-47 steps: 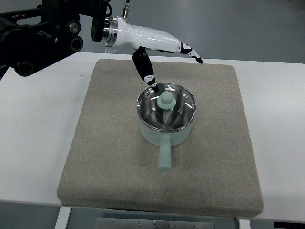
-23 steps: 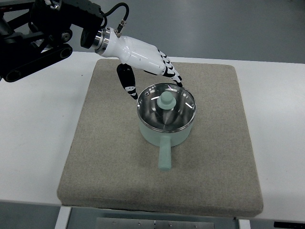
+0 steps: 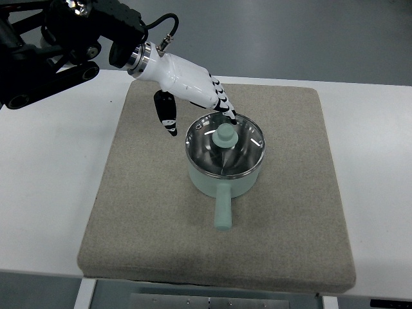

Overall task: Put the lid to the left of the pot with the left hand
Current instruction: 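Swing the left hand over the pot toward the lid knob, then lower the left hand and position fingers around the green lid knob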

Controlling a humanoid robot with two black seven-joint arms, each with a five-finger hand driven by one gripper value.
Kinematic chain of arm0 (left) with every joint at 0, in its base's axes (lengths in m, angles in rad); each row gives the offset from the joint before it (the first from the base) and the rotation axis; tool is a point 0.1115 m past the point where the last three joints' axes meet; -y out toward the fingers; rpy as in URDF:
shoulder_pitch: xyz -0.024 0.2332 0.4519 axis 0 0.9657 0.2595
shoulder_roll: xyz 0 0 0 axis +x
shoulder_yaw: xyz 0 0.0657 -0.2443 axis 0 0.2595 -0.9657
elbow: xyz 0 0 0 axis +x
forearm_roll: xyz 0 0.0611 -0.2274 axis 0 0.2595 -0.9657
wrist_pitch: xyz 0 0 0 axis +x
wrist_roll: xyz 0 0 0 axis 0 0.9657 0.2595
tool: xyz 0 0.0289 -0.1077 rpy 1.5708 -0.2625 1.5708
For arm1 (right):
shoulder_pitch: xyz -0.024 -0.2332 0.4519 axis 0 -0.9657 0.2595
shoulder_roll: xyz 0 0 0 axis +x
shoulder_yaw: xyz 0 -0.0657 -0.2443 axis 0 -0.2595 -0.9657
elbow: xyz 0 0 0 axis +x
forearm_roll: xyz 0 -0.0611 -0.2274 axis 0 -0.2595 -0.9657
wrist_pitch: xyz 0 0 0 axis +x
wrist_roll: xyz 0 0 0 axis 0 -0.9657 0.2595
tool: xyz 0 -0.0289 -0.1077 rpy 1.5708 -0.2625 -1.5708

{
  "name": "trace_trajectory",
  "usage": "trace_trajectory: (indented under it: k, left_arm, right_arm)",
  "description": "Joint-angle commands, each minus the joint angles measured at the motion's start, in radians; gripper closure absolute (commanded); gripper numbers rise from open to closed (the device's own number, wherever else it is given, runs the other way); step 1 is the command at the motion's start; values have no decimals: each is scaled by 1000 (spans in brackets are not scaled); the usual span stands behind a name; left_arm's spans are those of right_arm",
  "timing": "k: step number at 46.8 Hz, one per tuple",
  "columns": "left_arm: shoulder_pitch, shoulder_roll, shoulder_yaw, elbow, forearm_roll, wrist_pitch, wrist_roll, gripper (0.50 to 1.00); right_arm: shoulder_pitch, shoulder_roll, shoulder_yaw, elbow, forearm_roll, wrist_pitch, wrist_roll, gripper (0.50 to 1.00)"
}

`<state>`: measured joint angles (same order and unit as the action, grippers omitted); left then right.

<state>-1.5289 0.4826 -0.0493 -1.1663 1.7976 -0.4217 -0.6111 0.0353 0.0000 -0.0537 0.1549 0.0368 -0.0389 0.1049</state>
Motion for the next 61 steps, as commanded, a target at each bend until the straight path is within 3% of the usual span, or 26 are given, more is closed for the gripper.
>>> trace_trajectory:
  k: [1, 40, 61]
  left_arm:
    - [3, -1, -3, 0, -3, 1, 0, 506]
    - [23, -56, -9, 19, -15, 8, 0, 510]
    - [18, -90, -9, 68, -40, -55, 0, 510]
  right_arm:
    - [0, 0, 0, 0, 0, 1, -1, 576]
    - [0, 0, 0, 0, 0, -1, -1, 576]
    - [0, 0, 0, 0, 0, 1, -1, 576]
